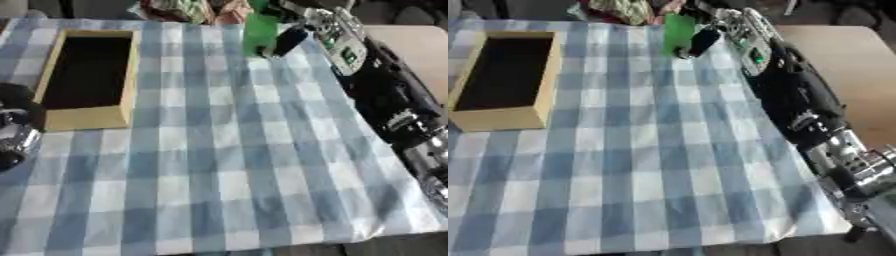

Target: Pick up objects on the table and place them in the box.

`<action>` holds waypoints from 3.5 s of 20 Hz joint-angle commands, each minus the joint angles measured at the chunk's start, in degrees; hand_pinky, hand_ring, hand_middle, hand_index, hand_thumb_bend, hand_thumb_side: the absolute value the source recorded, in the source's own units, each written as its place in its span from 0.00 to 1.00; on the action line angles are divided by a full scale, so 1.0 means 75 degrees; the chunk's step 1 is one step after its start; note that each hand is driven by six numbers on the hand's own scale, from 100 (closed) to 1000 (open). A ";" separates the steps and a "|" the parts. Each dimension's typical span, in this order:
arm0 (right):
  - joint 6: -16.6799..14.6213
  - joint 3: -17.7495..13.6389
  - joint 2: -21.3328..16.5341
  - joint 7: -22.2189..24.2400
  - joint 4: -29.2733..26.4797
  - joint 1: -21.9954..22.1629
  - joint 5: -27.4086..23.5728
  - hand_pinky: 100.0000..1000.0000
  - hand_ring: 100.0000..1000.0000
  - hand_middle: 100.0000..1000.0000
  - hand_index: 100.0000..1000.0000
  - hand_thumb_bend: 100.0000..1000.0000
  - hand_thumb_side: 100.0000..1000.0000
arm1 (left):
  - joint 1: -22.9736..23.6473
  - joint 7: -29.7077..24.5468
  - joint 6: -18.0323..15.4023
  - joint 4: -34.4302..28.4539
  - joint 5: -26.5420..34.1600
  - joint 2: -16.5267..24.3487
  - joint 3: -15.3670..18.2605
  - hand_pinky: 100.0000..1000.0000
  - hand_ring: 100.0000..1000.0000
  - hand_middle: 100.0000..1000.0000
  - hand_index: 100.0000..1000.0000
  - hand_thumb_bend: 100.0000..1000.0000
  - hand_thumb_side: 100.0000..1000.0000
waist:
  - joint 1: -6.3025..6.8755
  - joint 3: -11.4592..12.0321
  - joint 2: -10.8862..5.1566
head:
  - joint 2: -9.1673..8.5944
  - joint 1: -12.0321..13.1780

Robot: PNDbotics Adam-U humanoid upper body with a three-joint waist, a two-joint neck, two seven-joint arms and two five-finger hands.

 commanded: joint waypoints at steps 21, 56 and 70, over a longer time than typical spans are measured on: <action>-0.0491 0.0911 0.2183 -0.0445 -0.0009 -0.1198 0.1016 0.79 0.76 0.41 0.63 0.20 0.00 | -0.0538 -0.0444 -0.0120 -0.0234 0.0101 -0.0165 -0.0259 0.52 0.62 0.57 0.66 0.23 0.00 | -0.0038 0.1159 0.0049 | -0.0336 -0.0673; 0.1447 0.0290 0.0991 -0.4237 -0.2227 -0.0017 0.0601 0.66 0.80 0.75 0.84 0.30 0.00 | -0.0139 -0.0149 -0.0053 -0.0071 0.0052 -0.0052 -0.0048 0.51 0.61 0.57 0.66 0.25 0.00 | 0.0009 0.0446 -0.0100 | -0.0120 -0.0097; 0.2019 -0.1097 0.0161 -0.5615 -0.2837 0.1749 -0.1244 0.61 0.79 0.72 0.82 0.13 0.00 | 0.0005 0.0077 0.0014 -0.0040 0.0071 -0.0026 0.0053 0.51 0.62 0.58 0.71 0.24 0.00 | 0.0140 -0.0021 -0.0112 | -0.0068 0.0137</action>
